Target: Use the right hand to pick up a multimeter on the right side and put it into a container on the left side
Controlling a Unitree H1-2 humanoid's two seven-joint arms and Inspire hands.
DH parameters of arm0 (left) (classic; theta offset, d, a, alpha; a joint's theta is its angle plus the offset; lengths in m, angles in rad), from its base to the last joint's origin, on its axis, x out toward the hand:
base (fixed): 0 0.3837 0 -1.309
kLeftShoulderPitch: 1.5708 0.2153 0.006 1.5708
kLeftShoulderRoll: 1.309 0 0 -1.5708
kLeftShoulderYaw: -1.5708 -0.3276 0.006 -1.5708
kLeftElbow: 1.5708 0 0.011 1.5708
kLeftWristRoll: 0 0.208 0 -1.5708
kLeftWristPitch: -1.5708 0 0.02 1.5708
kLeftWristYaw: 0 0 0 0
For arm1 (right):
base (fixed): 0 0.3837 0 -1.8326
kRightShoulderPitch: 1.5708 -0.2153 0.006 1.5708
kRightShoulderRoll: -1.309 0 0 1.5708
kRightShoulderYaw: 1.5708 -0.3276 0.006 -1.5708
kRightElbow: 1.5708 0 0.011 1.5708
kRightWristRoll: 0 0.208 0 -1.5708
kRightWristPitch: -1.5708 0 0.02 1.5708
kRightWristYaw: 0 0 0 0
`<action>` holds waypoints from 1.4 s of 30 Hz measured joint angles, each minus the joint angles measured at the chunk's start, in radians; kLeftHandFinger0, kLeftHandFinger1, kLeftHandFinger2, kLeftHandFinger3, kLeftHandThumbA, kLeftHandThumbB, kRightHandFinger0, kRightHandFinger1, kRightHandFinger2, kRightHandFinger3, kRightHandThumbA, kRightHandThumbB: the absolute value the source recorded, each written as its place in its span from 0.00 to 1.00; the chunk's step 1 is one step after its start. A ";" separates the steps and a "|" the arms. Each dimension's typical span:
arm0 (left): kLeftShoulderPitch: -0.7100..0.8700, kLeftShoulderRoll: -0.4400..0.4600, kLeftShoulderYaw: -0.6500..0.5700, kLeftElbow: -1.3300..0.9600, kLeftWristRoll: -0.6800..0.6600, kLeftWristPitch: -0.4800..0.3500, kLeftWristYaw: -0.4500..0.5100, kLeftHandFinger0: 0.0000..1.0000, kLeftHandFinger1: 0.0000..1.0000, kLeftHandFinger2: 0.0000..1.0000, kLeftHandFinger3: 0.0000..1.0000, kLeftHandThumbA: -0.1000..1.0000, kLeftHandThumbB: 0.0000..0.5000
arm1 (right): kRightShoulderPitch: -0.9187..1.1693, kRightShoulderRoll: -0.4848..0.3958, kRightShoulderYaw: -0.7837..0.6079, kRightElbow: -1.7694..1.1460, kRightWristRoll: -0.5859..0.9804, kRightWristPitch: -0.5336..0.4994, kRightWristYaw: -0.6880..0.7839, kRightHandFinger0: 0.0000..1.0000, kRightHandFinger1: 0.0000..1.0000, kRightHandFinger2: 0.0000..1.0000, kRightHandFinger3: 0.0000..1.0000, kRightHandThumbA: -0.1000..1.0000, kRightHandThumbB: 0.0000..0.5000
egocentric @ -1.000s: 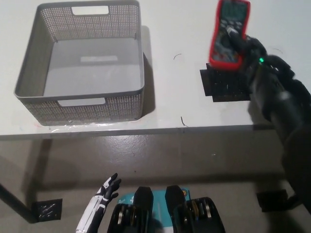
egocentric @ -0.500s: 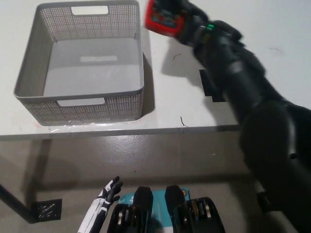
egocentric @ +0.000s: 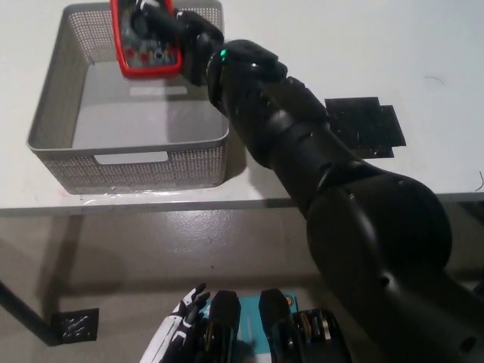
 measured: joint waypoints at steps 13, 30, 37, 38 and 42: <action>-0.032 -0.003 -0.037 -0.015 0.007 0.008 -0.017 1.00 1.00 1.00 1.00 1.00 0.94 | 0.076 -0.062 0.342 -0.002 -0.156 -0.038 0.038 1.00 1.00 1.00 1.00 0.85 0.83; -0.061 0.003 -0.048 -0.024 0.012 0.023 -0.049 1.00 1.00 1.00 1.00 1.00 0.97 | 0.083 -0.144 0.353 -0.024 -0.181 -0.112 0.177 1.00 1.00 1.00 1.00 0.99 1.00; -0.065 0.003 -0.047 -0.021 0.015 0.023 -0.050 1.00 1.00 1.00 1.00 1.00 0.90 | 0.096 -0.231 0.160 -0.146 -0.086 -0.118 0.240 1.00 1.00 1.00 1.00 0.98 0.91; -0.064 0.003 -0.045 -0.021 0.015 0.023 -0.050 1.00 1.00 1.00 1.00 1.00 0.90 | 0.104 -0.248 0.127 -0.185 -0.066 -0.118 0.254 1.00 1.00 1.00 1.00 0.98 0.91; -0.061 0.005 -0.039 -0.021 0.014 0.023 -0.050 1.00 1.00 1.00 1.00 1.00 0.90 | 0.180 -0.294 0.032 -0.354 0.007 -0.093 0.299 1.00 1.00 1.00 1.00 1.00 0.94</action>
